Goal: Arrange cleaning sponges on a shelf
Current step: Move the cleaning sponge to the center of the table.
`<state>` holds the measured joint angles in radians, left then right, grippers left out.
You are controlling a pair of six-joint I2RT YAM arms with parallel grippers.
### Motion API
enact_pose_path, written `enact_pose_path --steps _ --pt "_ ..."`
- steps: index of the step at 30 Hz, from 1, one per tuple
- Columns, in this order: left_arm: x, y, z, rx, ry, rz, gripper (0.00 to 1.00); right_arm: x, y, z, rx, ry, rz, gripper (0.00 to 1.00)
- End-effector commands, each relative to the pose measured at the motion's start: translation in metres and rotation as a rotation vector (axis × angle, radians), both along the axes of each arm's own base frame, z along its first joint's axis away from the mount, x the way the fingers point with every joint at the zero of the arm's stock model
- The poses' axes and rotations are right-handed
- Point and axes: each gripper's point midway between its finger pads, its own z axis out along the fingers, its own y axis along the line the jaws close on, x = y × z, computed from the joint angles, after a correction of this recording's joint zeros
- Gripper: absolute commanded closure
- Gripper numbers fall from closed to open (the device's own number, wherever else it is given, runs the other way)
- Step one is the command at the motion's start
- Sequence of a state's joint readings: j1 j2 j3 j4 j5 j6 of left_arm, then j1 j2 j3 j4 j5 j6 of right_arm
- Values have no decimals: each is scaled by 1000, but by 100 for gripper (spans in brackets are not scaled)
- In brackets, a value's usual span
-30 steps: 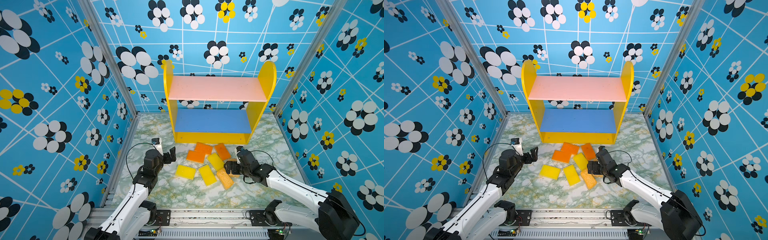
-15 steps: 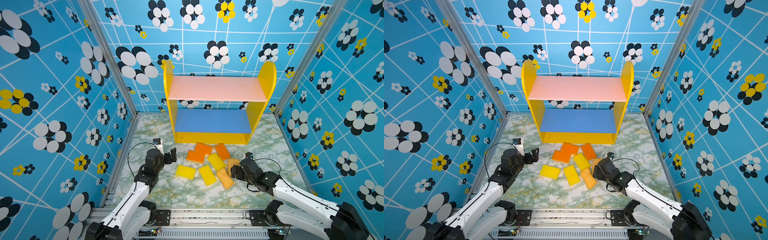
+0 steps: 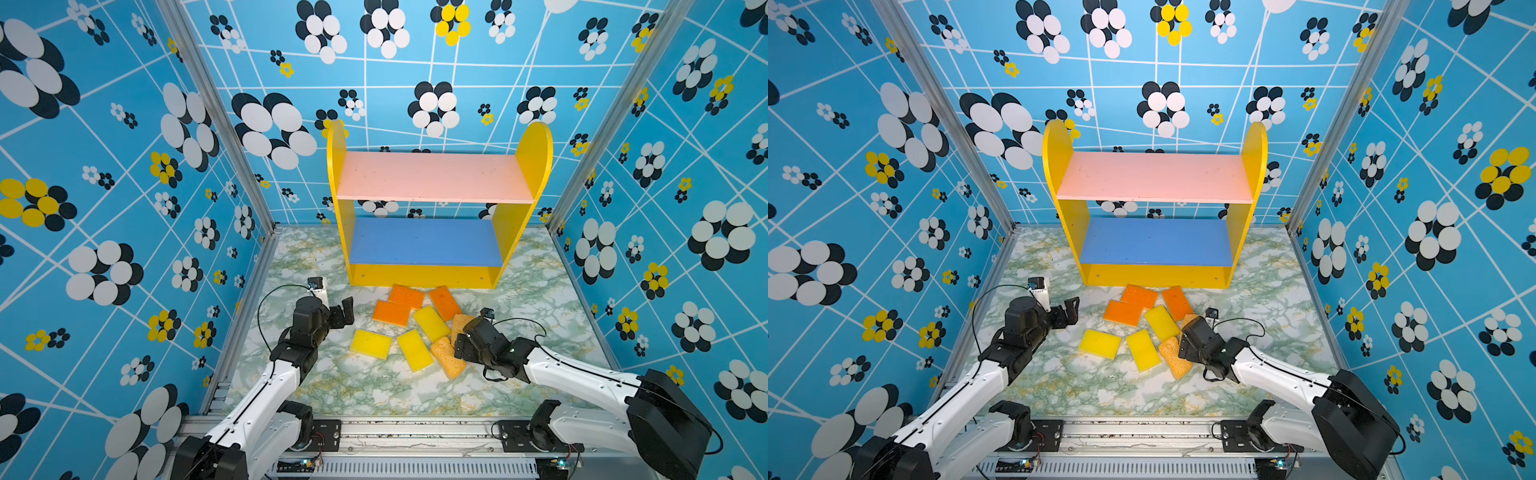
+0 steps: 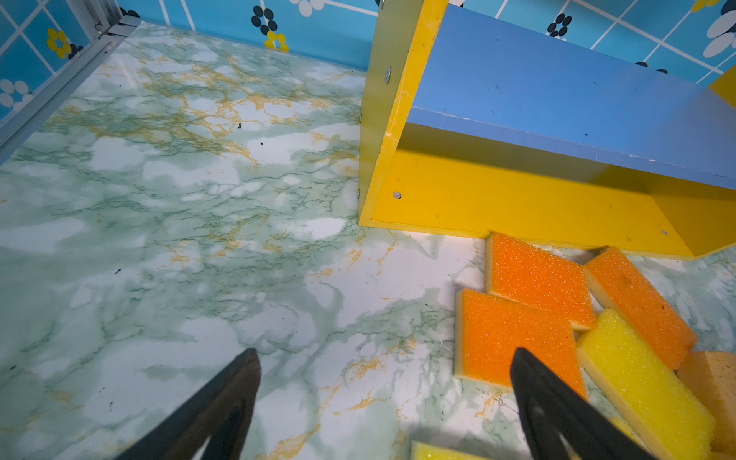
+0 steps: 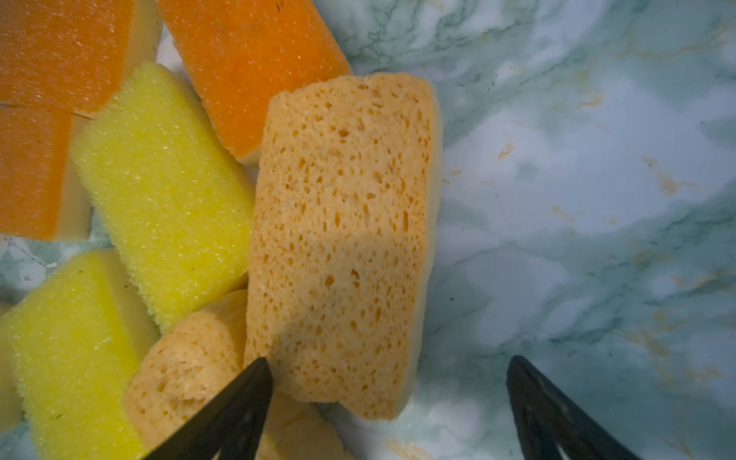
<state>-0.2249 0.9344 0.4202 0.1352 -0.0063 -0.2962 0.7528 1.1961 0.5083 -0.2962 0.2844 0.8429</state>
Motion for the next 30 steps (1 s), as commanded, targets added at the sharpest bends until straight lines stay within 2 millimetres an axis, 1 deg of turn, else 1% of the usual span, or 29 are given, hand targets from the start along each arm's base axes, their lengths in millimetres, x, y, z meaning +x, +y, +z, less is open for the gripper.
enact_pose_path --steps 1,3,7,10,14,16,24,27,30 --pt "5 -4 12 -15 -30 -13 1 0 -4 -1 -37 -4 5 6" --pt "5 -4 10 -14 -27 -12 1 1 -3 3 -30 -19 7 6" --pt "6 -5 10 -13 -22 -13 1 -2 -14 3 -59 -20 -29 5" --pt "6 -5 9 -15 -20 -14 1 -6 -32 2 -122 -6 -104 5" --pt "6 -5 9 -13 -15 -16 1 -10 -56 8 -203 -10 -209 4" --pt "5 -5 9 -10 -16 -15 1 -10 -61 10 -219 -14 -232 4" --pt "3 -3 9 -3 -19 -12 1 -7 -60 20 -184 -65 -228 3" --pt "3 -3 8 -4 -18 -12 1 -2 -49 28 -136 -109 -162 3" --pt "2 -3 8 -8 -17 -12 1 6 -30 44 -45 -186 -72 3"
